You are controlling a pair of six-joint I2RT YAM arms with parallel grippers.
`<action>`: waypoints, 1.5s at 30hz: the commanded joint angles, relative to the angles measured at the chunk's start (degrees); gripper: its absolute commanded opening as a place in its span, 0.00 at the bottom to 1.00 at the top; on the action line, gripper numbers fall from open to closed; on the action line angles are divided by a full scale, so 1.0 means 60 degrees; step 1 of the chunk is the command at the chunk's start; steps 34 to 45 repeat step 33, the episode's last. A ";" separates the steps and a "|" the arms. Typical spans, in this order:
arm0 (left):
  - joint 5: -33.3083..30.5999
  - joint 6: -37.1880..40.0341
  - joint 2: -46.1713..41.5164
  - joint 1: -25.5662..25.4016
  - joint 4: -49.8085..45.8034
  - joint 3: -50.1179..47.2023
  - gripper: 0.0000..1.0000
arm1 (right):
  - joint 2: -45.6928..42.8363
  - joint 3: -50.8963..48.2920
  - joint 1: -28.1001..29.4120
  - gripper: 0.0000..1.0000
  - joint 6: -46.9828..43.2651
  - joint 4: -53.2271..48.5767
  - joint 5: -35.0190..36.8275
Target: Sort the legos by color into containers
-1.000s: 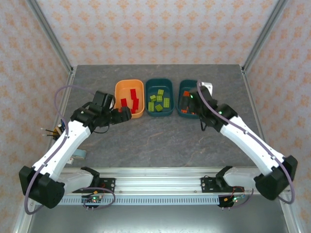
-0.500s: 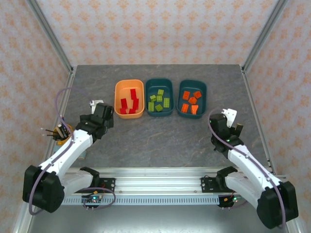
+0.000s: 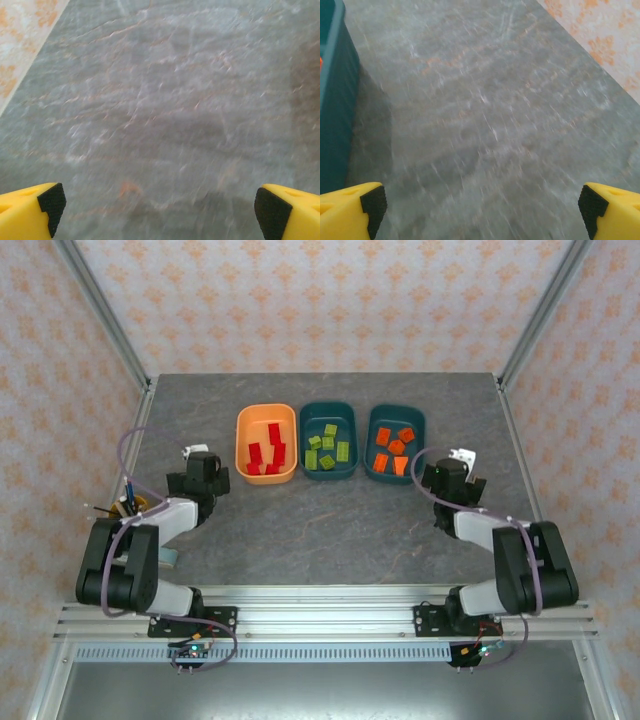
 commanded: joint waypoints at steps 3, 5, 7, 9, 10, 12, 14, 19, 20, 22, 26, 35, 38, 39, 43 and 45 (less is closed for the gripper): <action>0.1136 0.0171 0.0392 0.0192 0.2854 -0.0123 1.00 | 0.0650 -0.0223 -0.0671 1.00 0.0028 0.2444 -0.1327; 0.0962 0.0203 0.0247 0.0103 0.3424 -0.0531 1.00 | 0.0897 -0.0775 -0.0684 1.00 -0.0027 0.3724 -0.1399; 0.0592 0.0091 0.0142 0.0082 0.4611 -0.1276 1.00 | 0.0751 -0.1032 -0.0684 1.00 -0.0003 0.3932 -0.1338; 0.0246 0.0078 0.0460 -0.0004 0.6356 -0.2058 1.00 | 0.0813 -0.1069 -0.0670 1.00 0.0010 0.4107 -0.1254; 0.0082 0.0050 0.0363 -0.0067 0.5964 -0.1961 1.00 | 0.0807 -0.1010 -0.0678 1.00 0.0039 0.3957 -0.1193; -0.0231 0.0160 0.0505 -0.0237 0.5615 -0.1660 1.00 | 0.0883 -0.0729 -0.0670 0.99 0.0111 0.3490 -0.1012; -0.0231 0.0153 0.0503 -0.0249 0.5580 -0.1642 1.00 | 0.0955 -0.0523 -0.0584 0.99 0.0020 0.3262 -0.0891; -0.0209 0.0135 0.0487 -0.0233 0.5495 -0.1613 1.00 | 0.0926 -0.0546 -0.0553 0.99 -0.0009 0.3249 -0.0857; -0.0223 0.0143 0.0496 -0.0235 0.5512 -0.1616 1.00 | 0.0911 -0.0563 -0.0553 0.99 0.0004 0.3255 -0.0857; -0.0222 0.0155 0.0496 -0.0235 0.5520 -0.1631 1.00 | 0.0909 -0.0573 -0.0561 0.99 -0.0003 0.3273 -0.0873; -0.0210 0.0154 0.0496 -0.0235 0.5506 -0.1632 1.00 | 0.0922 -0.0563 -0.0524 0.99 -0.0033 0.3273 -0.0861; -0.0223 0.0146 0.0496 -0.0235 0.5504 -0.1617 1.00 | 0.0935 -0.0506 -0.0559 0.99 -0.0149 0.3206 -0.1225; -0.0223 0.0146 0.0496 -0.0235 0.5504 -0.1617 1.00 | 0.0935 -0.0506 -0.0559 0.99 -0.0149 0.3206 -0.1225; -0.0223 0.0146 0.0496 -0.0235 0.5504 -0.1617 1.00 | 0.0935 -0.0506 -0.0559 0.99 -0.0149 0.3206 -0.1225; -0.0223 0.0146 0.0496 -0.0235 0.5504 -0.1617 1.00 | 0.0935 -0.0506 -0.0559 0.99 -0.0149 0.3206 -0.1225; -0.0223 0.0146 0.0496 -0.0235 0.5504 -0.1617 1.00 | 0.0935 -0.0506 -0.0559 0.99 -0.0149 0.3206 -0.1225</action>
